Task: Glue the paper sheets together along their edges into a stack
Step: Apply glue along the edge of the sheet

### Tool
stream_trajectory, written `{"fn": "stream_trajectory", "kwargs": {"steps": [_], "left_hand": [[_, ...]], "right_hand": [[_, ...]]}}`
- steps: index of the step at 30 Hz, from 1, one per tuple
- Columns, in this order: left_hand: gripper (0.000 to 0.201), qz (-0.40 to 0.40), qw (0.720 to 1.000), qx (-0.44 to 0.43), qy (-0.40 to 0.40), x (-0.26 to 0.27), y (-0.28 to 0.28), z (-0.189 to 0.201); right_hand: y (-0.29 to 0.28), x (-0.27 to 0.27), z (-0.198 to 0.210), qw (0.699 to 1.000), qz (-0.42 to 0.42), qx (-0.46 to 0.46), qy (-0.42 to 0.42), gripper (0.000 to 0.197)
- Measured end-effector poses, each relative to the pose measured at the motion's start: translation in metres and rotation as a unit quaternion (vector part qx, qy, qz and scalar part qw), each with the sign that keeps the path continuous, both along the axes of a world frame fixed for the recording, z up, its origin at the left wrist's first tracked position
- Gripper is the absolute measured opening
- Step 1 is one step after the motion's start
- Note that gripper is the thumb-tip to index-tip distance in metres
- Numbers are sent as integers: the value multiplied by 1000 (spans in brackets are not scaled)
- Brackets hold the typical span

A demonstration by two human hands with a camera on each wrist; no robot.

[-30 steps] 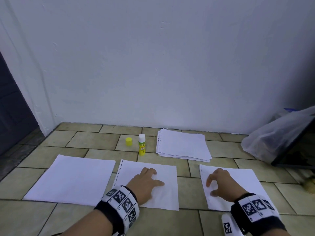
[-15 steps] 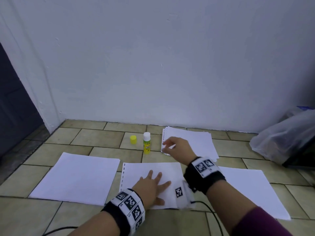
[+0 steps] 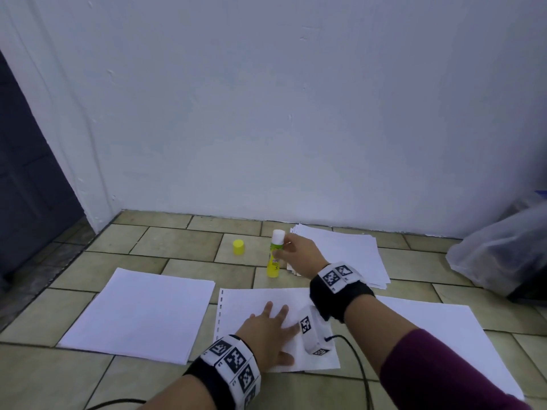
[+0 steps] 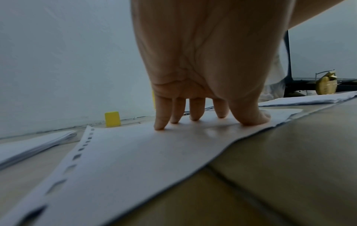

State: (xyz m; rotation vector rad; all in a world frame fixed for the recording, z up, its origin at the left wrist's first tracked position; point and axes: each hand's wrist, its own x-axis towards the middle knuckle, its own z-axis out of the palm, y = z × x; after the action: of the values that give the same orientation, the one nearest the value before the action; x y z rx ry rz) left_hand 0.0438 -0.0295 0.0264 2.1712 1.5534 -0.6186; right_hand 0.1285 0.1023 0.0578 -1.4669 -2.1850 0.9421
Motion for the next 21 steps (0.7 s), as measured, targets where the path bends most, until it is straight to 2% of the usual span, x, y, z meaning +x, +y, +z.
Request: {"fn": "stream_trajectory", "kwargs": {"steps": [4, 6, 9, 12, 16, 21], "left_hand": [[71, 9, 1000, 15, -18, -1, 3, -5], [72, 23, 999, 26, -30, 1, 2, -5], [71, 37, 997, 48, -43, 5, 2, -3], [70, 46, 995, 73, -46, 9, 4, 2], [69, 42, 995, 79, -43, 11, 5, 5], [69, 38, 995, 79, -42, 9, 4, 4]], "right_hand": [[-3, 47, 26, 997, 17, -66, -24, 15], [-8, 72, 35, 994, 23, -89, -50, 22], [-16, 96, 37, 998, -47, -47, -11, 38], [-24, 104, 27, 994, -101, 14, 32, 36], [-37, 95, 6, 996, -66, 60, -9, 31], [-39, 77, -7, 995, -51, 72, -47, 25]]}}
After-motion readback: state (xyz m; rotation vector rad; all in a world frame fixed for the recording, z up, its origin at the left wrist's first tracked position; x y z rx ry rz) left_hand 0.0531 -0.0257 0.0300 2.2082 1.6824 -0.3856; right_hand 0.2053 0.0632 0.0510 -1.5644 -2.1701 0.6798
